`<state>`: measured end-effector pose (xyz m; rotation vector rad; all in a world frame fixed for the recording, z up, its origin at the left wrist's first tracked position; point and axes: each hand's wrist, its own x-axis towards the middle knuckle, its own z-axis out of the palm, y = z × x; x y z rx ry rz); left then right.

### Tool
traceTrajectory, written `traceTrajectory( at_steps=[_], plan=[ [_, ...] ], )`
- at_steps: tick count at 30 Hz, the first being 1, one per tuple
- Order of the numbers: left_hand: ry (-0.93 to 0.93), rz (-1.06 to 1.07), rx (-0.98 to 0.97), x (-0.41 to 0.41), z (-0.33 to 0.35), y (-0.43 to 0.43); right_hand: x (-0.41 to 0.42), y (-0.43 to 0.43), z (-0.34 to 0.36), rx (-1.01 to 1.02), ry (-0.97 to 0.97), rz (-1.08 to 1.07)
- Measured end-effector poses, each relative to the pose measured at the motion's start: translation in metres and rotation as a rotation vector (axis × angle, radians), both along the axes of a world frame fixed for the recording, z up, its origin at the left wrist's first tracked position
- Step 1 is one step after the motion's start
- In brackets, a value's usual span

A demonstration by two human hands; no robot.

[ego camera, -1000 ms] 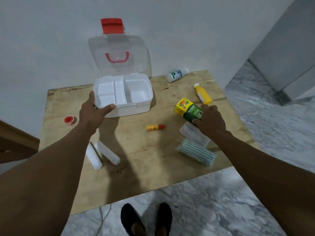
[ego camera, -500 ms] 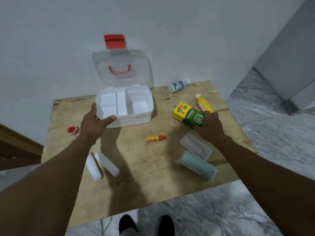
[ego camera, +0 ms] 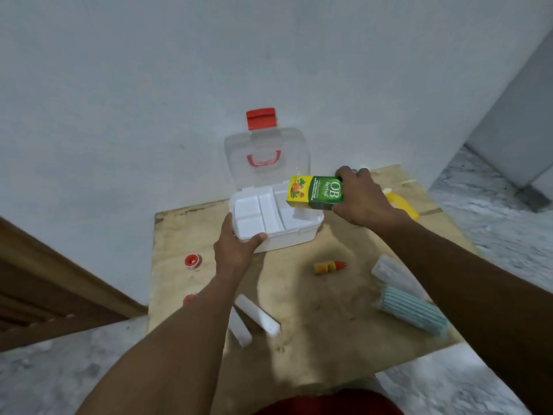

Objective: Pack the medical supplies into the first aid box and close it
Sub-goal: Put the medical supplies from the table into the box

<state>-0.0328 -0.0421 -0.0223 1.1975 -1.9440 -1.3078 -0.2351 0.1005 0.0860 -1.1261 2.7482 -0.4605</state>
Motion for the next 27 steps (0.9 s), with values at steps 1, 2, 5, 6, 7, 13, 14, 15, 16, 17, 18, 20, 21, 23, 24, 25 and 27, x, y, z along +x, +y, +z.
traceTrajectory(
  at_steps=[1, 2, 5, 6, 7, 13, 14, 15, 16, 17, 18, 20, 21, 23, 24, 25, 27],
  plan=[
    [0.016, 0.015, 0.016, 0.000, -0.001, 0.001, 0.003, -0.005, -0.002, 0.034, 0.017, 0.005],
    [0.024, 0.025, 0.036, -0.001, -0.001, 0.001, 0.005, -0.010, -0.004, 0.072, 0.030, 0.016],
    [0.043, 0.037, 0.076, -0.003, -0.003, -0.003, 0.003, -0.029, -0.013, 0.195, 0.075, 0.056],
    [0.048, 0.037, 0.081, -0.004, -0.005, -0.004, 0.001, -0.037, -0.017, 0.229, 0.087, 0.076],
    [0.052, 0.035, 0.078, -0.005, -0.007, -0.005, 0.000, -0.045, -0.021, 0.260, 0.097, 0.100],
    [0.087, 0.033, 0.064, -0.005, -0.011, -0.003, 0.001, -0.084, -0.054, 0.275, 0.096, 0.227],
    [0.091, 0.031, 0.067, -0.005, -0.009, -0.002, 0.002, -0.090, -0.060, 0.273, 0.062, 0.245],
    [0.092, 0.026, 0.073, -0.005, -0.008, -0.003, 0.003, -0.095, -0.065, 0.267, 0.007, 0.259],
    [0.090, 0.022, 0.082, -0.006, -0.007, -0.004, 0.003, -0.100, -0.071, 0.256, -0.053, 0.274],
    [0.085, 0.017, 0.088, -0.006, -0.008, -0.006, 0.003, -0.104, -0.076, 0.237, -0.107, 0.282],
    [0.082, 0.008, 0.091, -0.006, -0.009, -0.008, 0.003, -0.108, -0.081, 0.210, -0.158, 0.284],
    [0.090, -0.024, 0.102, -0.006, -0.007, -0.012, 0.002, -0.112, -0.088, 0.179, -0.241, 0.287],
    [0.099, -0.049, 0.103, -0.006, -0.006, -0.015, 0.000, -0.114, -0.092, 0.178, -0.263, 0.292],
    [0.121, -0.123, 0.076, -0.008, -0.003, -0.021, -0.004, -0.117, -0.096, 0.180, -0.285, 0.303],
    [0.129, -0.158, 0.047, -0.010, -0.002, -0.025, -0.007, -0.119, -0.098, 0.171, -0.284, 0.310],
    [0.132, -0.189, 0.023, -0.013, -0.003, -0.029, -0.010, -0.121, -0.100, 0.167, -0.283, 0.312],
    [0.129, -0.226, 0.006, -0.017, -0.006, -0.035, -0.016, -0.124, -0.103, 0.169, -0.281, 0.319]
  ],
)
